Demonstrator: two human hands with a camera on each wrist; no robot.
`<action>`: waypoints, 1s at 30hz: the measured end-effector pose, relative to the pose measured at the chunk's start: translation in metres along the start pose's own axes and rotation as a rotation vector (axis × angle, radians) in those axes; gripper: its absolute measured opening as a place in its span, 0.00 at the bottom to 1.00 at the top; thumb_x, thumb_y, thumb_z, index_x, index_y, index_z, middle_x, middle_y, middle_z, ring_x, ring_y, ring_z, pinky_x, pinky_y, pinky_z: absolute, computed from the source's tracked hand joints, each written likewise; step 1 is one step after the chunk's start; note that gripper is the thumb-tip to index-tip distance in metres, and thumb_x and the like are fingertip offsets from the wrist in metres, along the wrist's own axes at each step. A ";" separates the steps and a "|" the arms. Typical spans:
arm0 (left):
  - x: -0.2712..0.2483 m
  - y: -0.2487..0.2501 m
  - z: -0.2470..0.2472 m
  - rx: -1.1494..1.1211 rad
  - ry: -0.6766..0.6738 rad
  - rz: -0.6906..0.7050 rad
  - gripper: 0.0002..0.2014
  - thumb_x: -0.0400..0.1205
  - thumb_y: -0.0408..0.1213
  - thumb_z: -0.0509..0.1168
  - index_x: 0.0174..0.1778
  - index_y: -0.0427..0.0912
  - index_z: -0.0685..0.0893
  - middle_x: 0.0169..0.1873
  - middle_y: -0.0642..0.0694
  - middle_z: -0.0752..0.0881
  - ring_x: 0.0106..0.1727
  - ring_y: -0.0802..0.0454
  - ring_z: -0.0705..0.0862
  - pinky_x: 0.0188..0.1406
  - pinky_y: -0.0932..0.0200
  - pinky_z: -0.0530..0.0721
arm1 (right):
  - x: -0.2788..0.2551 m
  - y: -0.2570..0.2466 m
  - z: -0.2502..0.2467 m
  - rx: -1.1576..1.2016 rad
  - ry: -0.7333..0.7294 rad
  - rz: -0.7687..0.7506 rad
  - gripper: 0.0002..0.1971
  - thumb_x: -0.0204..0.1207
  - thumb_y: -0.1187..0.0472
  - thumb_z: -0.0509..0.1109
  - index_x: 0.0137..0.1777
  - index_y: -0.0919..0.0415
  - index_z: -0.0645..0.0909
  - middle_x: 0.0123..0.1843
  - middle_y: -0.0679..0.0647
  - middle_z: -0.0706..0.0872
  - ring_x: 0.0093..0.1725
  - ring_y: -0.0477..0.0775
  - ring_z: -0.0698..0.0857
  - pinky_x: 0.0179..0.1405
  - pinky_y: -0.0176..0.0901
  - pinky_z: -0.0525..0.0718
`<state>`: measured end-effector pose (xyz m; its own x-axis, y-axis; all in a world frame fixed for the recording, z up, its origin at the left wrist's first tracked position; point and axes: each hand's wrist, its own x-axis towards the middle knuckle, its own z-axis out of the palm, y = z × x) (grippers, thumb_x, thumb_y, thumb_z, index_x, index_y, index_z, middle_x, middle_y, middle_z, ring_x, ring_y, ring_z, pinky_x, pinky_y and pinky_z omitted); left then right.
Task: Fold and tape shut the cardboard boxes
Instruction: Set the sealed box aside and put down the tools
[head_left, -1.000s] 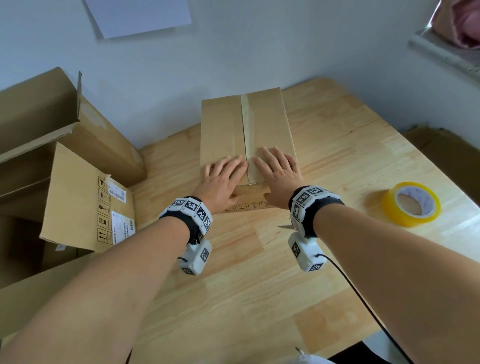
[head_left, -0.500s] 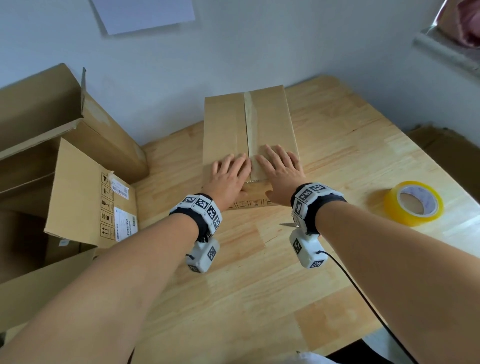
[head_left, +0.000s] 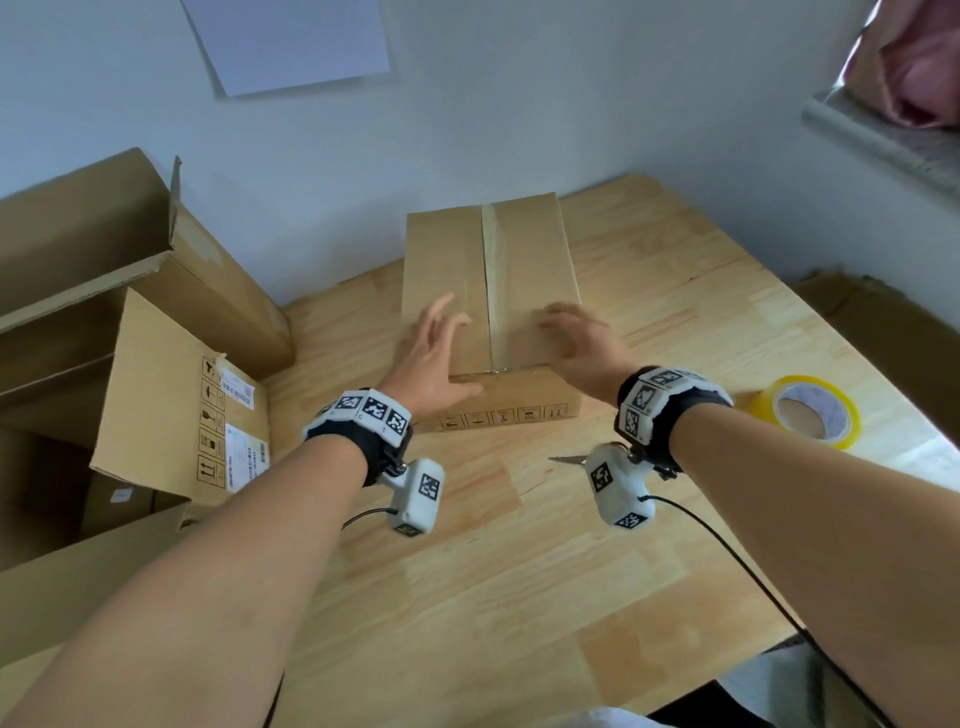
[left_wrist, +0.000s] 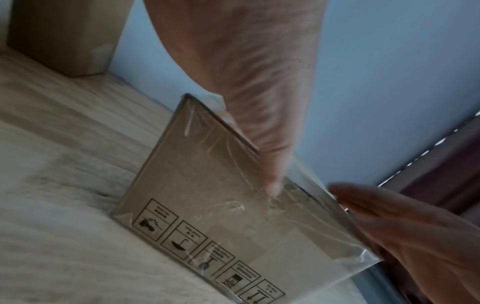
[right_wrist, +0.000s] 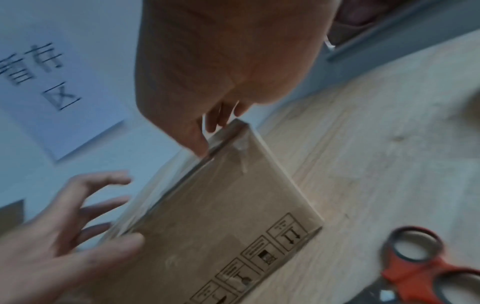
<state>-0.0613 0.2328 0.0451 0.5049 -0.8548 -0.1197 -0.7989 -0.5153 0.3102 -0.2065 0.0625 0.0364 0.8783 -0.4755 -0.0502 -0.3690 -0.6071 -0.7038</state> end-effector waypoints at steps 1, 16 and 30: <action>-0.003 0.000 0.000 -0.020 0.079 -0.023 0.37 0.75 0.53 0.71 0.76 0.49 0.60 0.82 0.51 0.42 0.83 0.46 0.48 0.78 0.40 0.52 | -0.005 0.010 -0.003 0.061 0.180 0.043 0.21 0.73 0.72 0.64 0.66 0.60 0.77 0.69 0.55 0.75 0.64 0.57 0.78 0.65 0.52 0.80; -0.055 -0.027 0.057 -0.344 0.374 -0.472 0.24 0.87 0.48 0.54 0.79 0.45 0.63 0.78 0.42 0.60 0.75 0.44 0.69 0.68 0.43 0.71 | -0.088 0.110 0.067 -0.127 -0.137 0.470 0.19 0.75 0.60 0.71 0.67 0.56 0.78 0.70 0.60 0.67 0.65 0.66 0.73 0.64 0.47 0.73; -0.045 -0.001 0.059 -0.715 0.278 -0.685 0.26 0.88 0.54 0.43 0.75 0.40 0.64 0.72 0.40 0.71 0.60 0.40 0.85 0.48 0.52 0.81 | -0.085 0.125 -0.004 0.014 0.117 0.759 0.17 0.81 0.67 0.60 0.70 0.63 0.74 0.72 0.64 0.69 0.63 0.67 0.78 0.60 0.50 0.76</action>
<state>-0.1025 0.2684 -0.0052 0.9094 -0.3000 -0.2880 0.0245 -0.6526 0.7573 -0.3286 0.0239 -0.0444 0.3477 -0.8235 -0.4483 -0.8533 -0.0797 -0.5153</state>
